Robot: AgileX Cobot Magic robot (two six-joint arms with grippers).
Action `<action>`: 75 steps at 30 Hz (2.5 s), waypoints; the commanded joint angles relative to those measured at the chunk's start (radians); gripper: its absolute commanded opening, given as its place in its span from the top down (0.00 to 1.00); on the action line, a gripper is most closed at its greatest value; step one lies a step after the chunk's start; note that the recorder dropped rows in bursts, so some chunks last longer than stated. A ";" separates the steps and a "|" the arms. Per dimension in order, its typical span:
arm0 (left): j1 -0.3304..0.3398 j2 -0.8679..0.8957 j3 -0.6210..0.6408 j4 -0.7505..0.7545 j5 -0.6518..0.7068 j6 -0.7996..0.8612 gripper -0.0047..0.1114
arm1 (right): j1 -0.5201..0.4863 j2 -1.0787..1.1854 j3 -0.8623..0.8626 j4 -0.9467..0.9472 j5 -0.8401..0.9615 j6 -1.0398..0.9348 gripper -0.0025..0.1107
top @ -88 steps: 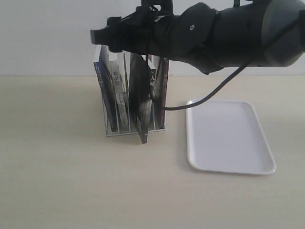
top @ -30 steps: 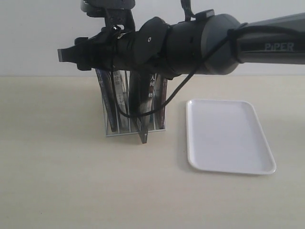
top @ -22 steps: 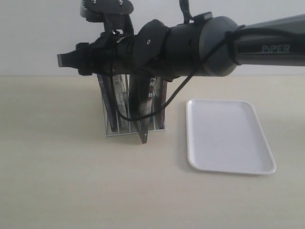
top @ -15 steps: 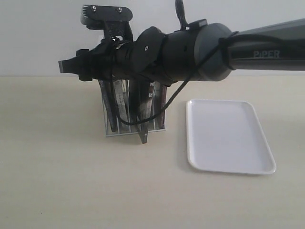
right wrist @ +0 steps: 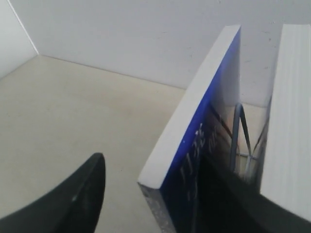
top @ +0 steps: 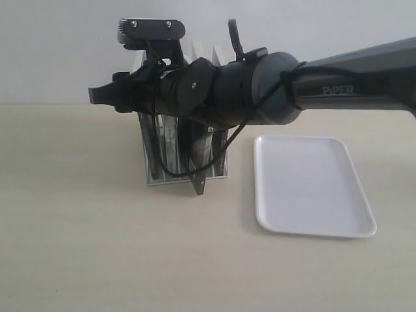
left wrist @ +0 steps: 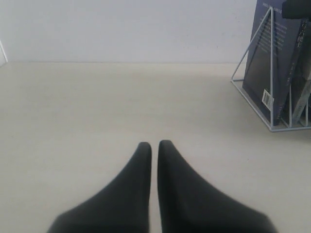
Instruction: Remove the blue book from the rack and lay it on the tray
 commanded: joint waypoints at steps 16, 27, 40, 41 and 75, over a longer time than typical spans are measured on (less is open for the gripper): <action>0.000 -0.003 0.003 0.002 -0.015 -0.002 0.92 | 0.000 -0.009 0.004 -0.001 -0.024 -0.032 0.98; 0.000 -0.003 0.003 0.002 -0.015 -0.002 0.92 | 0.000 -0.063 -0.018 -0.001 -0.043 -0.099 0.98; 0.000 -0.003 0.003 0.002 -0.015 -0.002 0.92 | 0.008 -0.112 -0.084 0.002 -0.047 -0.198 0.98; 0.000 -0.003 0.003 0.002 -0.015 -0.002 0.92 | 0.008 -0.120 -0.084 0.002 -0.050 -0.198 0.98; 0.000 -0.003 0.003 0.002 -0.015 -0.002 0.92 | 0.008 -0.459 -0.081 0.206 -0.027 -0.534 0.98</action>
